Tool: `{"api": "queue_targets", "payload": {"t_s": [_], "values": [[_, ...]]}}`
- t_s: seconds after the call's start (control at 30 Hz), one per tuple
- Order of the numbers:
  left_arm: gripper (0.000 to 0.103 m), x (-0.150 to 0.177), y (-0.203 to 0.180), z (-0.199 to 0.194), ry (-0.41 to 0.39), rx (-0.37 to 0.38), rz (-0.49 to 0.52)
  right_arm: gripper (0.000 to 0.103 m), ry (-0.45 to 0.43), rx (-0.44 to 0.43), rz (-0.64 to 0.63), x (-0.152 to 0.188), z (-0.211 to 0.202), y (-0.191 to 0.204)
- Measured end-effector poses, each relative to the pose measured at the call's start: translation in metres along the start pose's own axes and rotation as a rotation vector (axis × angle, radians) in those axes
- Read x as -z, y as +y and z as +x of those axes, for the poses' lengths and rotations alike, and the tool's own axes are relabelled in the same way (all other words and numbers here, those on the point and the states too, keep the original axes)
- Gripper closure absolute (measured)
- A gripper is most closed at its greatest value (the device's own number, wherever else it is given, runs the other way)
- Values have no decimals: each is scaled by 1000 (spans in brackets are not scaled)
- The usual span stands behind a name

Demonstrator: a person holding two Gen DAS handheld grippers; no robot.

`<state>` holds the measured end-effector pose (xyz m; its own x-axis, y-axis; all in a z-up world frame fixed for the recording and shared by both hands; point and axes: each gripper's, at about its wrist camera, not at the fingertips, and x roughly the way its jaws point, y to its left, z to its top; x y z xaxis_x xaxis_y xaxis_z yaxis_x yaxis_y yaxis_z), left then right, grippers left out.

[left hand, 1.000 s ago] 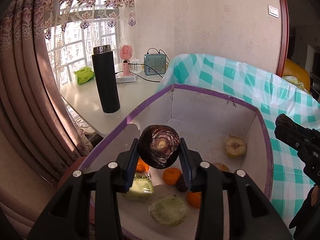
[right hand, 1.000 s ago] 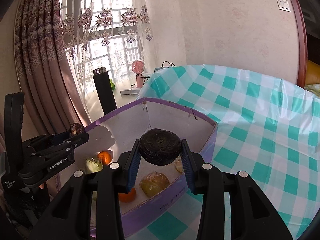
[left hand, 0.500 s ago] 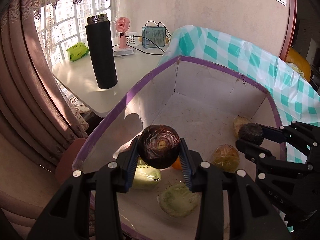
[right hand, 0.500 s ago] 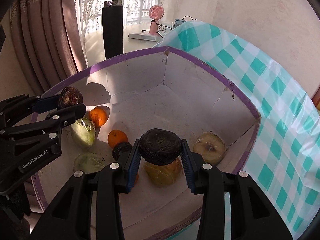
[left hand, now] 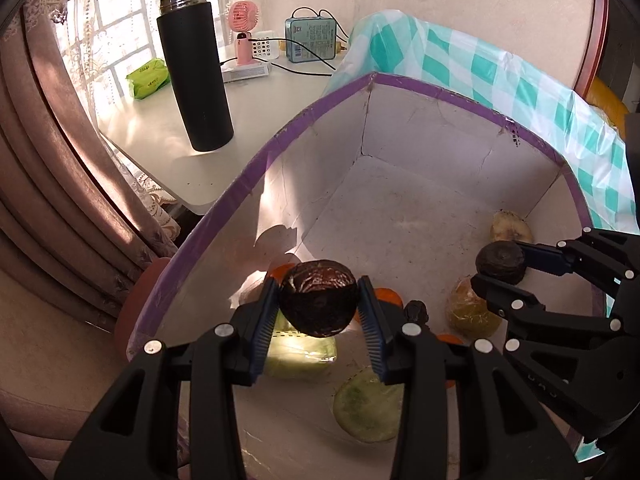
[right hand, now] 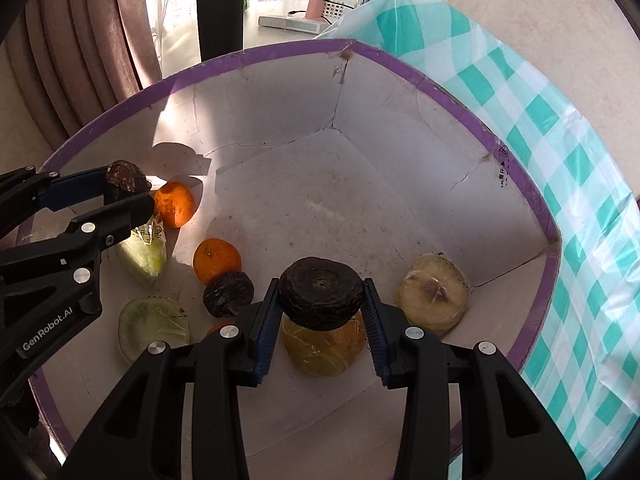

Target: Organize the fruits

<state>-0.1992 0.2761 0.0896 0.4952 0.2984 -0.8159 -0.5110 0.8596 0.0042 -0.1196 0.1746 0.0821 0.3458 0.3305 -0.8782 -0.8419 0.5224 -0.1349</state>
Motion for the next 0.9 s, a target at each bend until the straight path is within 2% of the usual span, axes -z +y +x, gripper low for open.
{"api": "queue_targets", "payload": {"t_s": [0.1, 0.17, 0.2, 0.27, 0.4, 0.47, 0.53, 0.57, 0.6, 0.73, 0.8, 0.9], "values": [[61, -1, 1, 4, 15, 9, -8, 64, 14, 7, -11, -1, 3, 2], [55, -1, 3, 4, 20, 20, -17, 59, 19, 3, -11, -1, 3, 1], [49, -1, 4, 4, 22, 23, -20, 54, 19, 5, -8, -2, 3, 0], [41, -1, 5, 5, 31, 35, -30, 34, 10, 4, 0, -2, 0, -2], [33, 0, 4, 2, 29, 47, -31, 17, 3, 12, -5, -3, -6, -1], [25, 1, 2, -5, 12, 53, -27, 17, 3, 17, -8, -2, -8, -1], [16, 2, -3, -19, -45, 40, -5, 17, 9, 12, 4, -1, -10, -4], [11, 3, -6, -27, -77, 18, 13, 17, 7, 1, 14, 0, -11, -5], [1, 3, -9, -34, -107, -14, 29, 17, 5, -15, 26, 1, -13, -7], [2, 0, -20, -53, -184, -169, 71, 17, 40, -70, 84, 3, -13, -12], [2, -2, -18, -51, -154, -158, 59, 17, 76, -69, 88, 4, -10, -9], [2, -4, -12, -35, -37, -36, 26, 17, 116, -45, 68, 8, -8, 0]]}}
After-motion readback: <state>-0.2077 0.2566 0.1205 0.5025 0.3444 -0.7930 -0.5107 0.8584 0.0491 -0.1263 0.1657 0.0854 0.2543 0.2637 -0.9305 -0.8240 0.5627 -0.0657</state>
